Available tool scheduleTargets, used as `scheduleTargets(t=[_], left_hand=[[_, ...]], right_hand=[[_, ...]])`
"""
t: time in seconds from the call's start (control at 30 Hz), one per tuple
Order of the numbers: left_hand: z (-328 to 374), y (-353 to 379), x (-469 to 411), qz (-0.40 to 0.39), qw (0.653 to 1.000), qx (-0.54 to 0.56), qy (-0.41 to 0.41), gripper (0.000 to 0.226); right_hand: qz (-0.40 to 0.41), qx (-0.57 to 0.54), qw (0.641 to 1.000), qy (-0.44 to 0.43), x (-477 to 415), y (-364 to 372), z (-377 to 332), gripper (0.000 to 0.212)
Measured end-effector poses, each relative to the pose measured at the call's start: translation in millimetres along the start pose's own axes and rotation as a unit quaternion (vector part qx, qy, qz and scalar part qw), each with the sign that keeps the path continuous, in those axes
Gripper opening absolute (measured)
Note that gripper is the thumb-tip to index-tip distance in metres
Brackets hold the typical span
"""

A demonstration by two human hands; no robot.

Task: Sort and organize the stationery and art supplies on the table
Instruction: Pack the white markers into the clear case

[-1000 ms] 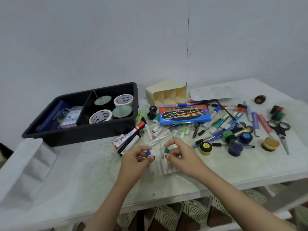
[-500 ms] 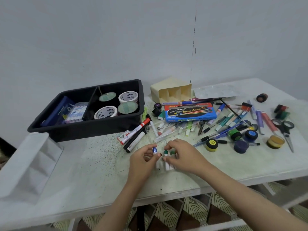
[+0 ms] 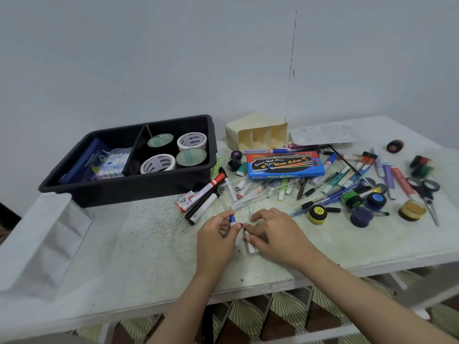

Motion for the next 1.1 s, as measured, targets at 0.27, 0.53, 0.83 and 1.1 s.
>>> scheduleTargets(t=[0.27, 0.53, 0.83, 1.1], left_hand=[[3, -1, -3, -0.061, 0.998, -0.003, 0.023, 0.029], [4, 1, -4, -0.219, 0.973, -0.045, 0.052, 0.057], [4, -1, -9, -0.204, 0.975, 0.07, -0.056, 0.047], [5, 7, -3, -0.22, 0.971, -0.08, 0.053, 0.043]], right_hand=[[-0.033, -0.032, 0.999, 0.019, -2, 2, 9, 0.037], [-0.06, -0.034, 0.997, 0.021, -1, 7, 16, 0.041], [-0.06, -0.04, 0.997, 0.034, 1, 7, 17, 0.042], [-0.056, -0.047, 0.997, 0.038, 1, 5, 16, 0.041]])
Point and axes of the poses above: each hand's wrist, its own x-axis away from the middle knuckle, its own y-axis out of the palm, z = x × y, the point moved 7 cm from there along -x, towards the middle knuckle, and after that the axes turned 13 degrees about z, right-handed, at the moved point
